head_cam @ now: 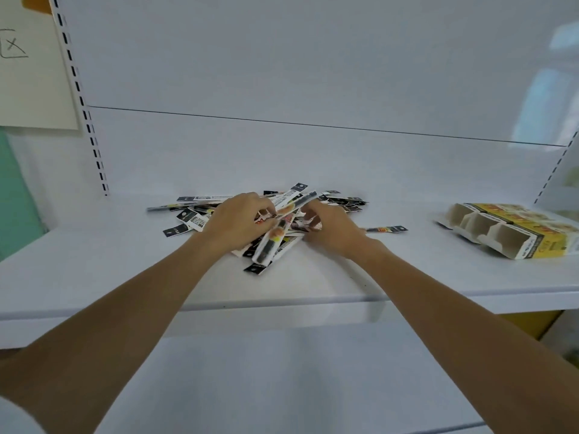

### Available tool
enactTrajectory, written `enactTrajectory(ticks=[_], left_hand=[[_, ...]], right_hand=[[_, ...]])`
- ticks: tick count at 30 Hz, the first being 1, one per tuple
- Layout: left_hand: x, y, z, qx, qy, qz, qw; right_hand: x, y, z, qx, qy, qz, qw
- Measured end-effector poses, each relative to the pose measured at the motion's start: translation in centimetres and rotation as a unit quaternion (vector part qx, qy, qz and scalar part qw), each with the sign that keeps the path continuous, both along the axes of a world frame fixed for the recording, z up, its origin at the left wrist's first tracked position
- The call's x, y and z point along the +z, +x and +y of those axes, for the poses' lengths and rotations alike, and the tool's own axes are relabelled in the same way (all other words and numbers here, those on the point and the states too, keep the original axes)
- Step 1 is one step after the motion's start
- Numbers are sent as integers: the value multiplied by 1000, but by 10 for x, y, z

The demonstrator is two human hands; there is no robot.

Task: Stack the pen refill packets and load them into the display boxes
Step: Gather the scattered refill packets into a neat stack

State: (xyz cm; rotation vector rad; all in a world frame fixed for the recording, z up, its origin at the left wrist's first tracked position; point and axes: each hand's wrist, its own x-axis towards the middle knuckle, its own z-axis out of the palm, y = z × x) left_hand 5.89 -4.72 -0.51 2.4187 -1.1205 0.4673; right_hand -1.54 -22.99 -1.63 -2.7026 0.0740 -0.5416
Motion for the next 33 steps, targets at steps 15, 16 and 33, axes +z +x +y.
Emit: enactTrajectory(ticks=[15, 16, 33], left_hand=[[-2, -20, 4, -37, 167, 73, 982], [-2, -19, 5, -51, 153, 79, 984], [-15, -4, 50, 86, 190, -21, 978]], right_hand=[[17, -14, -1, 21, -205, 16, 978], [17, -12, 2, 22, -212, 32, 977], [16, -12, 27, 80, -50, 87, 992]])
